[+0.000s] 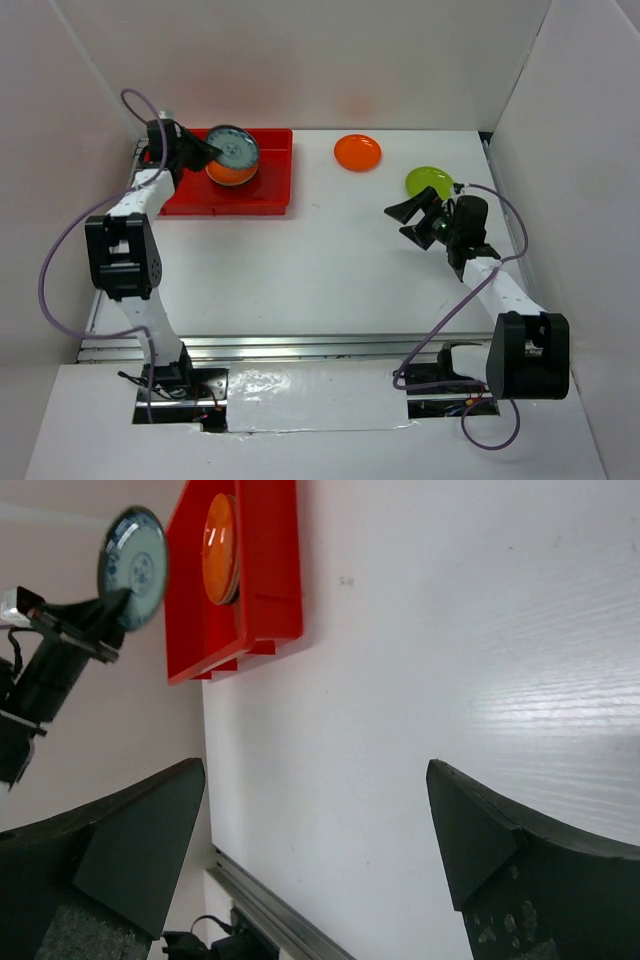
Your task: Place the plates into the plastic bin on the countertop
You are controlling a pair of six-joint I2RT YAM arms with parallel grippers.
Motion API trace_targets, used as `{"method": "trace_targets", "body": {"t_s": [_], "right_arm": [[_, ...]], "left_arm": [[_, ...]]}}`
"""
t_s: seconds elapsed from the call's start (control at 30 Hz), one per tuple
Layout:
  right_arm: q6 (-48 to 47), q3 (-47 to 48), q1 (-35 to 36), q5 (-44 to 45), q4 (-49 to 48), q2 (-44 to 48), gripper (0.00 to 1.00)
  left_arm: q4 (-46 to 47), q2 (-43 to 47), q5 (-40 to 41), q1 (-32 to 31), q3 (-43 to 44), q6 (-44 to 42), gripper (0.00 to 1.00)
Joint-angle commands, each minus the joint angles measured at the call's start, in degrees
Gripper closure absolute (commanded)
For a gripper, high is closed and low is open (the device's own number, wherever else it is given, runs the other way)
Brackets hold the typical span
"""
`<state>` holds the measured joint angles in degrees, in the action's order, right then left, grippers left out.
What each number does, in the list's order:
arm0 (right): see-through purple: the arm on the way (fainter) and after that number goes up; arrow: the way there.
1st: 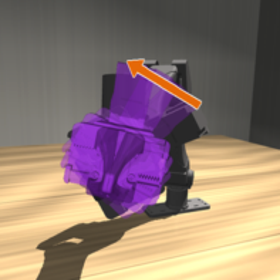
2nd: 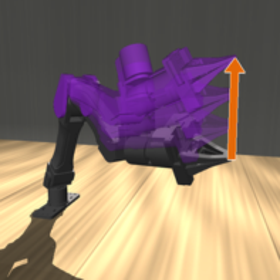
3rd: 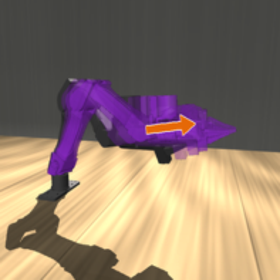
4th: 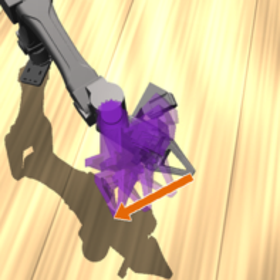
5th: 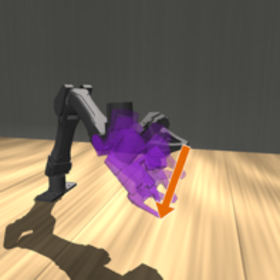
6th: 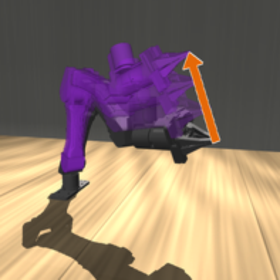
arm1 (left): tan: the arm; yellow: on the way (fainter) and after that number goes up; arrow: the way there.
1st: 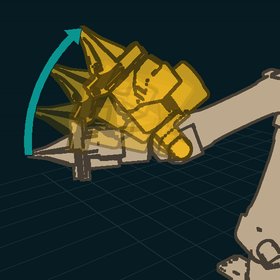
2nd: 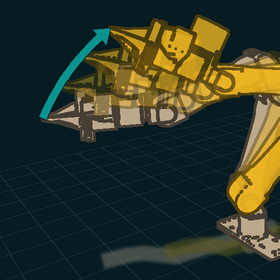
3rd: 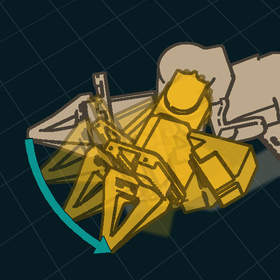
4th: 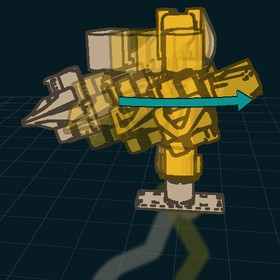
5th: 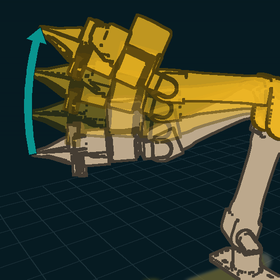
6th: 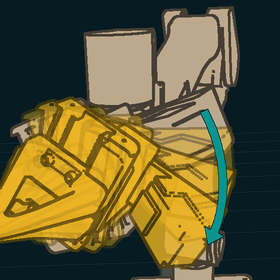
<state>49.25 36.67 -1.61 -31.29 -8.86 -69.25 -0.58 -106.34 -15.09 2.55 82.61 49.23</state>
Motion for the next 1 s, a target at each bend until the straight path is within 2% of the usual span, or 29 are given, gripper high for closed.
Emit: {"method": "trace_targets", "body": {"t_s": [0.0, 0.1, 0.13, 0.17, 0.23, 0.37, 0.47, 0.53, 0.57, 0.6, 0.67, 0.8, 0.83, 0.9, 0.93, 0.97], "right_arm": [[-2.93, -0.89, -1.90, -2.72, 0.42, -0.36, 0.00], [-4.25, -0.81, -2.78, -4.13, 0.95, -0.62, 0.00], [-4.69, -0.72, -2.88, -4.57, 1.56, -0.53, 0.00], [-4.69, -0.80, -3.22, -4.66, 1.57, -0.44, 0.00], [-5.05, -0.81, -3.93, -4.92, 1.66, -0.27, 0.00], [-4.35, -0.63, -4.46, -5.80, 0.60, -0.97, 0.00], [-4.08, -0.19, -4.02, -5.89, 0.43, -1.41, 0.00], [-3.99, -0.10, -3.67, -5.63, 0.42, -1.67, 0.00], [-3.99, 0.07, -3.67, -5.54, 0.34, -1.76, 0.00], [-4.08, 0.16, -3.58, -5.54, 0.42, -1.94, 0.00], [-4.34, 0.77, -3.23, -5.28, 0.86, -2.03, 0.00], [-5.04, 2.35, -2.88, -1.68, 3.41, -2.38, 0.00], [-5.13, 2.71, -2.96, 1.11, 5.33, -2.46, 0.00], [-4.87, 3.76, -3.84, 3.94, 7.27, -3.16, 0.00], [-4.52, 4.46, -4.28, 6.48, 7.89, -3.60, 0.00], [-4.43, 4.99, -5.33, 8.07, 8.42, -4.74, 0.00]], "left_arm": [[5.77, -8.59, -2.38, 3.16, 10.79, 4.12, 1.00], [0.77, -17.47, -3.80, 4.92, 22.92, 2.89, 1.00], [-4.55, -21.32, -3.80, 5.27, 28.95, 2.28, 1.00], [-4.61, -22.84, -3.89, 5.45, 31.71, 1.66, 1.00], [-8.12, -24.69, -3.72, 5.54, 34.62, 0.95, 1.00], [-7.51, -22.95, -2.40, 5.45, 30.78, 0.69, 0.99], [-7.86, -21.89, -1.34, 5.28, 28.31, 0.34, 0.88], [-7.42, -21.45, -2.22, 5.36, 26.48, 0.34, 0.75], [-7.07, -21.10, -2.40, 5.45, 25.77, 0.25, 0.64], [-7.15, -20.66, -2.31, 5.19, 25.33, 0.25, 0.47], [-9.17, -19.26, -0.21, 4.75, 25.32, -0.97, 0.01], [-17.33, -14.35, 7.16, 2.82, 28.04, -3.35, 0.01], [-22.22, -13.46, 9.71, 2.29, 28.83, -4.40, 0.01], [-27.87, -11.53, 18.22, 0.28, 31.89, -5.37, 0.01], [-33.81, -11.17, 23.91, -0.17, 32.96, -5.46, 0.01], [-35.61, -10.82, 25.71, -0.87, 33.58, -5.72, 0.01]]}}
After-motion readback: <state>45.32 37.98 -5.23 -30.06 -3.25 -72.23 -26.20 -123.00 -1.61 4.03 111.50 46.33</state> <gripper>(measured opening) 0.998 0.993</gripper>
